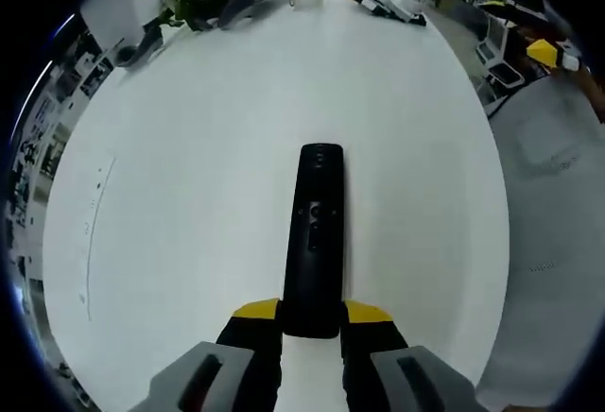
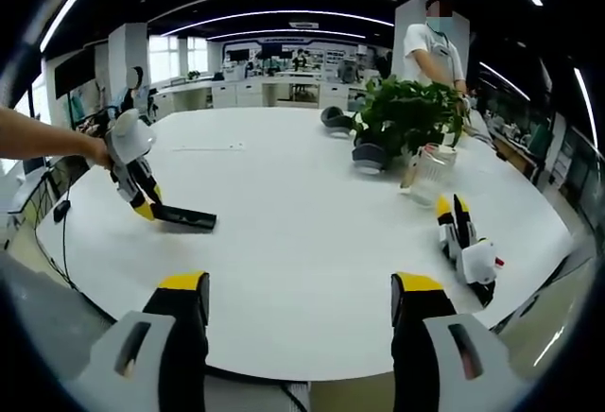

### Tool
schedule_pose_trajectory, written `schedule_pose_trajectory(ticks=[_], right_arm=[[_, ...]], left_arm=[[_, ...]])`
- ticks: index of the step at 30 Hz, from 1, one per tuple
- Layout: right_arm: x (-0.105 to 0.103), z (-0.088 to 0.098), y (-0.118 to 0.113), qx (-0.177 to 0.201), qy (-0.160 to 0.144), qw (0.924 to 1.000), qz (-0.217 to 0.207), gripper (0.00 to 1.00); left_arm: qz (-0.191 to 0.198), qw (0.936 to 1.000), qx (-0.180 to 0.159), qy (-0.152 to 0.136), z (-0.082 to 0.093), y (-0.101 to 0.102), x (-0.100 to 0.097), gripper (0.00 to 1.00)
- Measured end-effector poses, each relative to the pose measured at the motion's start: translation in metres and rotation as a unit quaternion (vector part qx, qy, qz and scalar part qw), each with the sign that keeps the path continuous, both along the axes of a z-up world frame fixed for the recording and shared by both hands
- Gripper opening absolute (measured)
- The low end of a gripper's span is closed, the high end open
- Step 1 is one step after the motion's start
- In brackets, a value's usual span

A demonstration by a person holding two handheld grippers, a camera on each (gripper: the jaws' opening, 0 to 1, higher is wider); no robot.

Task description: Press the specified remote control buttons in sequence, fully releasing each button before pressing the next.

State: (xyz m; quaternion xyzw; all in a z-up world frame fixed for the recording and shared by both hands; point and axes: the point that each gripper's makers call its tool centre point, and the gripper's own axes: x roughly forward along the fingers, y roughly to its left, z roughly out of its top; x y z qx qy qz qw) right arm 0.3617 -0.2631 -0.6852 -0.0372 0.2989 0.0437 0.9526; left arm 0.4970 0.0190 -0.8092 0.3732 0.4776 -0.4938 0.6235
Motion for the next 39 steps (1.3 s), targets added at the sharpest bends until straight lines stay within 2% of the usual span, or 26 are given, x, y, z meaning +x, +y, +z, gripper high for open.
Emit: schedule_pose_trajectory(ticks=[9,12,22,32,39], right_arm=[[0.000,0.001,0.000,0.004,-0.004,1.0000,-0.001,0.82],[-0.001,-0.001,0.001,0.001,0.003,1.0000,0.001,0.82],[-0.001,-0.001,0.005,0.004,0.003,0.9999,0.011,0.82],[-0.002,-0.005,0.006,0.001,0.014,0.9998,0.015,0.82],[-0.002,-0.004,0.006,0.001,0.010,0.9998,0.018,0.82]], left_arm=[[-0.013,0.9999,0.005,-0.002,0.001,-0.003,-0.030,0.22],[-0.015,0.9999,0.000,-0.002,0.001,-0.005,-0.041,0.22],[-0.019,0.9998,-0.004,-0.003,0.002,-0.007,-0.064,0.22],[-0.018,0.9998,-0.007,-0.005,0.004,-0.009,-0.077,0.22],[-0.016,0.9998,-0.011,-0.004,0.005,-0.010,-0.087,0.22]])
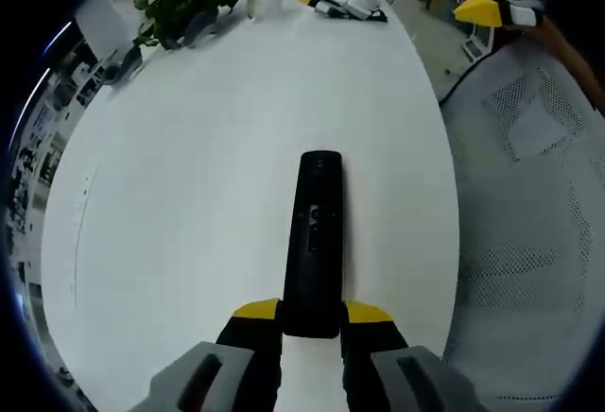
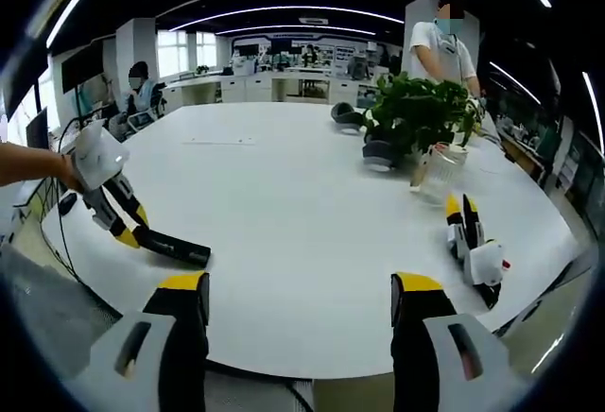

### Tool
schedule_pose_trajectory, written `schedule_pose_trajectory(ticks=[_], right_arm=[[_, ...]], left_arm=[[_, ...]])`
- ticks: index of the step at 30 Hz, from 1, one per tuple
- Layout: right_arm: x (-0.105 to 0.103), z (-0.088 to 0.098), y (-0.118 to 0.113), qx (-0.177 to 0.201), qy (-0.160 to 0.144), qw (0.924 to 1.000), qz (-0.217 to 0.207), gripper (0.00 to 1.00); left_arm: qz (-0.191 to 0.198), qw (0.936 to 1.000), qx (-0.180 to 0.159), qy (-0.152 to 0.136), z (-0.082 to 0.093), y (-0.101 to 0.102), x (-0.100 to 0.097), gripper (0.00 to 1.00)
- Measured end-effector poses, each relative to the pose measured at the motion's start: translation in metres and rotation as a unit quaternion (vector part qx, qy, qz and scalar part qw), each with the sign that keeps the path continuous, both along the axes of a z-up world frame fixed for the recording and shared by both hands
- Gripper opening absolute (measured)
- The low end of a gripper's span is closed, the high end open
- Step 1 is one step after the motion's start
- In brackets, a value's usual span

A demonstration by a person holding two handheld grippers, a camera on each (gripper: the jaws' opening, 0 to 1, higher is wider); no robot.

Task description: Press the specified remote control buttons in sequence, fully releasing each button before pressing the next.

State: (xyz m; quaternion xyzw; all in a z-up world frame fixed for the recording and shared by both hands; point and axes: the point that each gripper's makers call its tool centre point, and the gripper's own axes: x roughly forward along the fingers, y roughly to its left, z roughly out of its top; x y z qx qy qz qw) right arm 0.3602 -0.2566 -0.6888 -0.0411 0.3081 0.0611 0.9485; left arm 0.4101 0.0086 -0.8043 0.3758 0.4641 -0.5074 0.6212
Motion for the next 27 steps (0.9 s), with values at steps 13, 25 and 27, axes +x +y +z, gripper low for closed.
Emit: schedule_pose_trajectory(ticks=[13,25,27], right_arm=[[-0.001,-0.002,0.003,-0.007,0.007,0.9999,0.008,0.81],[-0.002,-0.004,0.003,-0.014,0.012,0.9998,0.011,0.81],[-0.002,-0.004,0.004,-0.015,0.012,0.9997,0.013,0.81]], left_arm=[[0.000,0.9999,-0.006,0.008,-0.001,0.001,-0.020,0.22],[-0.009,0.9999,-0.010,0.009,-0.003,-0.001,-0.036,0.22],[-0.007,0.9998,-0.013,0.011,-0.003,-0.002,-0.040,0.22]])
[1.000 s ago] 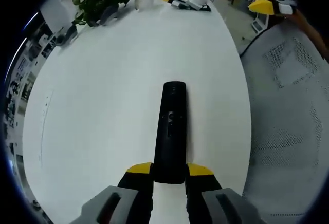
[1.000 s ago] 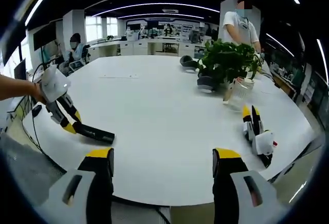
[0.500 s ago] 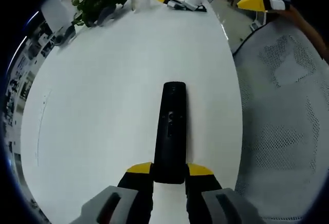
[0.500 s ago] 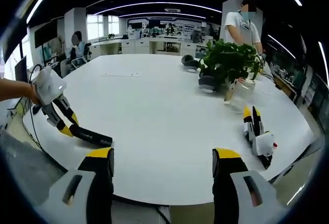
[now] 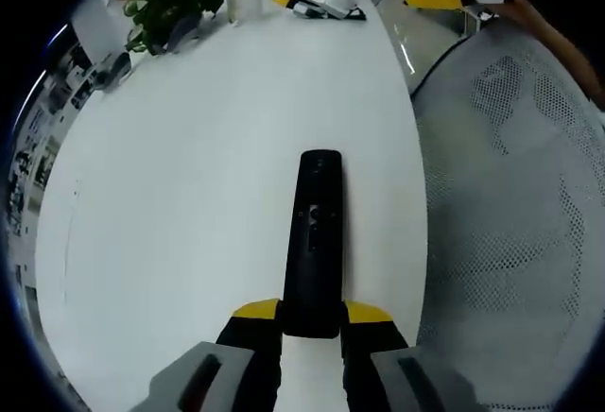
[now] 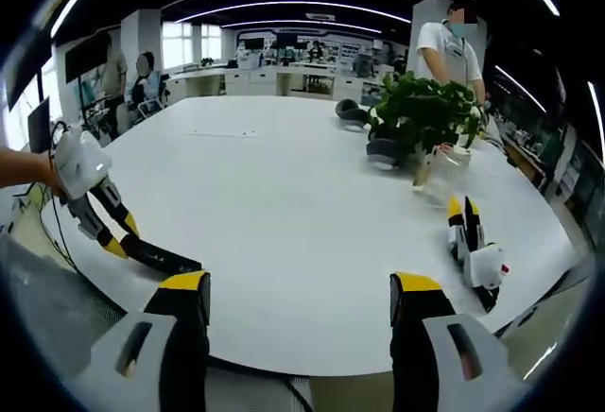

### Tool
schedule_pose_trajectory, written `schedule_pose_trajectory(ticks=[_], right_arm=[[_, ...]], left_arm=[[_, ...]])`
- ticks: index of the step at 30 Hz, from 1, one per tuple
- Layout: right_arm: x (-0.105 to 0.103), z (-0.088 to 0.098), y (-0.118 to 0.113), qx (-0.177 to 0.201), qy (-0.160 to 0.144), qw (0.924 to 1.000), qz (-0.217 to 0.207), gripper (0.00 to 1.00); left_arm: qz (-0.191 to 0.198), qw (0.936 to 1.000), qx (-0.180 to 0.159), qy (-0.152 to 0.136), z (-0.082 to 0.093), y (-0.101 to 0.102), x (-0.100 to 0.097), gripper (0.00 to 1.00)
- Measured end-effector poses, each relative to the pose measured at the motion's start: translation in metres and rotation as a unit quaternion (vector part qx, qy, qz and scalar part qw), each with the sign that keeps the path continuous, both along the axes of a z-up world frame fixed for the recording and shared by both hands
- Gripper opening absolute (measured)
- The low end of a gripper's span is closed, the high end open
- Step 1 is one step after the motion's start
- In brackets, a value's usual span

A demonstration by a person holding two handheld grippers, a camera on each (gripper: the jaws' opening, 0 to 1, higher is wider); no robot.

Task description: Press the specified remote control buttons in sequence, fully releasing each button before pressing the next.

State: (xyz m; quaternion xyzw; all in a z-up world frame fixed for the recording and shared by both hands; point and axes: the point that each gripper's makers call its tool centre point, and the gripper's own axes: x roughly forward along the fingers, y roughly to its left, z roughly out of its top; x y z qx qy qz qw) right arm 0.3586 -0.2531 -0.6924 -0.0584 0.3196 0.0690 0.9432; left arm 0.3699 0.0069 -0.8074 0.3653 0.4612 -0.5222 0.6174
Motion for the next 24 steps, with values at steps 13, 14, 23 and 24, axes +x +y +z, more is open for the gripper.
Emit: schedule_pose_trajectory(ticks=[13,14,23,24], right_arm=[[-0.001,-0.001,0.003,0.000,0.003,1.0000,0.007,0.81],[-0.001,0.000,0.003,0.001,0.002,1.0000,0.007,0.81],[-0.001,0.000,0.004,0.002,0.001,1.0000,0.008,0.81],[-0.001,0.000,0.004,0.002,0.000,1.0000,0.008,0.81]], left_arm=[[0.006,0.9999,-0.011,0.007,-0.005,-0.003,-0.018,0.22],[0.004,0.9999,-0.011,0.005,-0.005,-0.003,-0.020,0.22],[0.005,0.9997,-0.019,0.010,-0.006,-0.007,-0.031,0.22],[0.006,0.9997,-0.019,0.011,-0.007,-0.007,-0.032,0.22]])
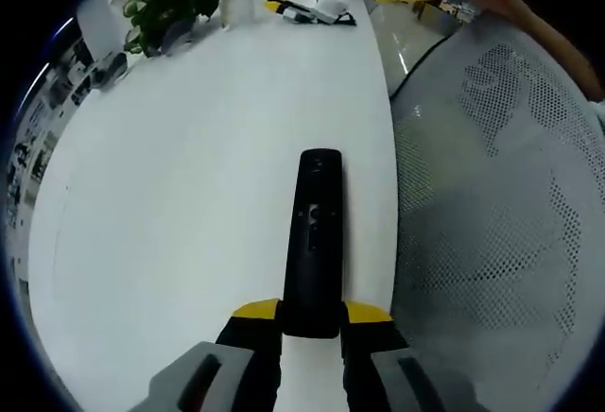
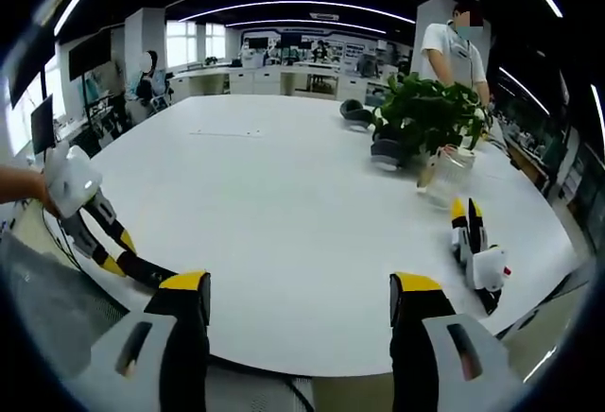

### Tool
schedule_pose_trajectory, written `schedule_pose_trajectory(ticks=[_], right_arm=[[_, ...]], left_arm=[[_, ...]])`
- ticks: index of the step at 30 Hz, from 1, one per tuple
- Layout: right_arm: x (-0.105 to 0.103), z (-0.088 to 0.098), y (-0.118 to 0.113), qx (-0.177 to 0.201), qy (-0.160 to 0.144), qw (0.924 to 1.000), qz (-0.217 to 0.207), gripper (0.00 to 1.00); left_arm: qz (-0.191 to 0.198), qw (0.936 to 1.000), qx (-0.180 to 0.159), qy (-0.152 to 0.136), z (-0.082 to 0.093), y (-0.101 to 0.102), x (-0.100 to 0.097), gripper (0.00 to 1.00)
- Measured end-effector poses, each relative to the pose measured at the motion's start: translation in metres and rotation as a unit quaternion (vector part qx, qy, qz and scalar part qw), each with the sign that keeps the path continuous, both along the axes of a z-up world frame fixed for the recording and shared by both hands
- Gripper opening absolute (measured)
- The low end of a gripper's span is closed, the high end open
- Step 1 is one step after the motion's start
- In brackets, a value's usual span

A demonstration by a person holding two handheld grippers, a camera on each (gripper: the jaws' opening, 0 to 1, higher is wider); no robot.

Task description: Press the specified remote control buttons in sequence, fully releasing each button before pressing the next.

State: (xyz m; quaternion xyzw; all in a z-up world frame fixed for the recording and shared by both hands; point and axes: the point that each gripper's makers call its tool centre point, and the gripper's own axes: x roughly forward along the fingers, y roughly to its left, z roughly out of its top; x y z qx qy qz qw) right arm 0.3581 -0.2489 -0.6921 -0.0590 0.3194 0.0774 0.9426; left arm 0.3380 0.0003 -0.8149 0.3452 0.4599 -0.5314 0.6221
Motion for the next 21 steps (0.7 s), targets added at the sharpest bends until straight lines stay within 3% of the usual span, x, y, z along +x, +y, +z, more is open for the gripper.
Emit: schedule_pose_trajectory(ticks=[21], right_arm=[[0.000,0.000,0.002,0.003,0.000,1.0000,0.005,0.81]], left_arm=[[-0.001,1.0000,0.008,0.002,-0.017,-0.001,-0.019,0.23]])
